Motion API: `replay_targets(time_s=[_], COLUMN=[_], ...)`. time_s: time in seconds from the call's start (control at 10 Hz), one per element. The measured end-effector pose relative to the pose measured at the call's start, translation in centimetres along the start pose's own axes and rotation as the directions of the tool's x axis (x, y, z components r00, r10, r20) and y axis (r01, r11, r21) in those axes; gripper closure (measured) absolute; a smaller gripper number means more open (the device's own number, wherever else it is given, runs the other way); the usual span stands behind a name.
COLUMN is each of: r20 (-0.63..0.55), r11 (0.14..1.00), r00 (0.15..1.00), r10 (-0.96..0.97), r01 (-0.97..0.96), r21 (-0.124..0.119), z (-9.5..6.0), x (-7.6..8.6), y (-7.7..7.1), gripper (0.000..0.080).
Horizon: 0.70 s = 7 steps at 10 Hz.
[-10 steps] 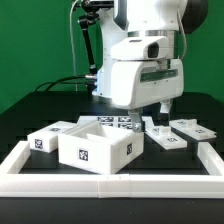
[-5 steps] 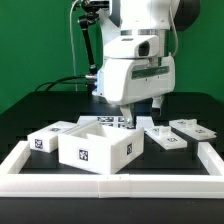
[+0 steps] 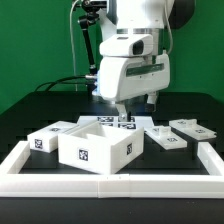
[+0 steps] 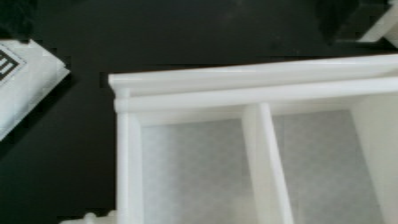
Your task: Assemble cabinet
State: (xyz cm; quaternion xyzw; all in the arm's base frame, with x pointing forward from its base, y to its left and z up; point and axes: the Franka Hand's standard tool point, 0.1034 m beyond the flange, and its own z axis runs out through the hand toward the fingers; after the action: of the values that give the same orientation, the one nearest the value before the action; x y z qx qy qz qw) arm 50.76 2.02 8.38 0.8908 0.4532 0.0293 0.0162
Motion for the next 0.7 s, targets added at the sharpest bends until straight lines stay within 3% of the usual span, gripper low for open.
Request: replay_targets(time_s=[0.2, 0.5, 0.7], r20=[0.006, 0.020, 0.024], r11=[1.000, 0.999, 0.999], r00=[1.000, 1.000, 1.000], r10=[-0.003, 0.009, 0.013], r01=[0.003, -0.009, -0.013], r21=[0.007, 0.031, 0.040], z=[0.7, 2.4, 3.2], x=[-0.9, -3.0, -3.2], y=[-0.2, -2.2, -2.7], gripper=[0.0001, 0.0001, 0.0001])
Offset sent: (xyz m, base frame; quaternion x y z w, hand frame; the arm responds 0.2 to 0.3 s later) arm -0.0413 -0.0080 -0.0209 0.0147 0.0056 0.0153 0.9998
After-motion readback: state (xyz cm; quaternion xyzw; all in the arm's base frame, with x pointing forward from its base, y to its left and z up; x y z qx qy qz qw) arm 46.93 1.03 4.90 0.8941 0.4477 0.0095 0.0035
